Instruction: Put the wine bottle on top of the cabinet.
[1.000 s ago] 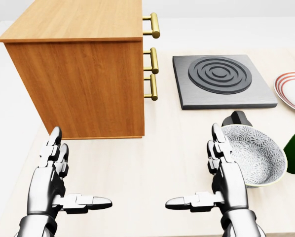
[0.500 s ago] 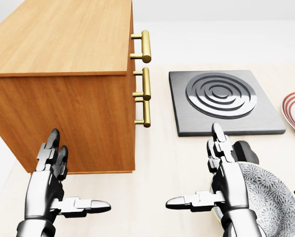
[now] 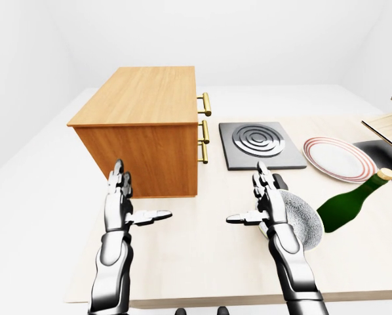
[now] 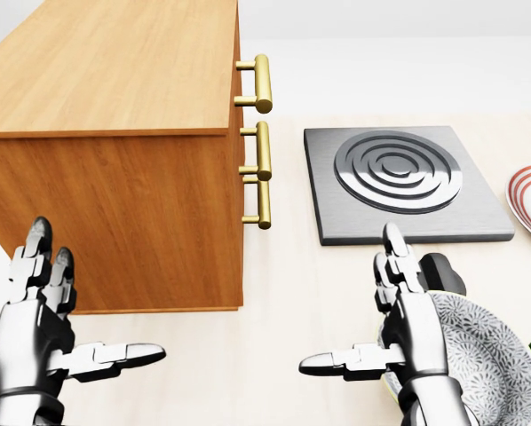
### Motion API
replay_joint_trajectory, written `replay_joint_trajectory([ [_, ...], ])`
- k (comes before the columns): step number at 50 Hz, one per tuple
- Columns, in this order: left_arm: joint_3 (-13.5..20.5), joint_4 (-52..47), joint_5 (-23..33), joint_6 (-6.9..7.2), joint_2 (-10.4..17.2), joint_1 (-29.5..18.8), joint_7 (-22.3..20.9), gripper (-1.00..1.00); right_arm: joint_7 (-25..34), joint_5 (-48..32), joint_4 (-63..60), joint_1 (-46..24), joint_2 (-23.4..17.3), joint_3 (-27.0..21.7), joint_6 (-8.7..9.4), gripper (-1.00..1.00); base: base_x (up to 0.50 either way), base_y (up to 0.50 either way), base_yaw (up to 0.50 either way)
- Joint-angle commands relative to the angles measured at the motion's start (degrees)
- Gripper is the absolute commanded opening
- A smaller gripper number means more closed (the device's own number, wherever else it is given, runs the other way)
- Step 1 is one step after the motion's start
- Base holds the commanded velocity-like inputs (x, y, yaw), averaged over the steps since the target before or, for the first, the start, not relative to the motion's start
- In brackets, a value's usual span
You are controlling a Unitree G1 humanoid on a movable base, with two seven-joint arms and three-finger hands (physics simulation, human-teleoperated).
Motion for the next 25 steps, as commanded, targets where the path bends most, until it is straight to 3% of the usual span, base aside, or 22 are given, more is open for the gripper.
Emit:
replay_joint_trajectory([
  [1, 6.1, -11.2, -1.4, 4.77, 1.2, 2.1, 1.1, 1.0, -0.4, 0.6, -0.8, 0.4, 0.0, -0.4, 0.86, 1.0, 0.0, 0.0, 0.0],
  [10, 16.8, -18.1, -4.4, 4.77, 1.8, 3.7, -0.6, 1.0, -3.0, 1.8, -2.5, 0.0, -0.2, -2.5, 3.21, 1.0, 0.0, 0.0, 0.0],
  [18, 21.8, -19.9, -5.9, 4.77, 1.8, 4.3, -1.5, 1.0, -8.7, 3.9, -7.6, -0.4, -0.5, -5.9, 4.19, 1.0, 0.0, 0.0, 0.0],
  [25, 23.5, -19.6, -6.3, 4.77, 1.8, 4.4, -1.7, 1.0, -12.5, 5.1, -11.8, 0.0, -1.0, -8.3, 4.19, 1.0, 0.0, 0.0, 0.0],
])
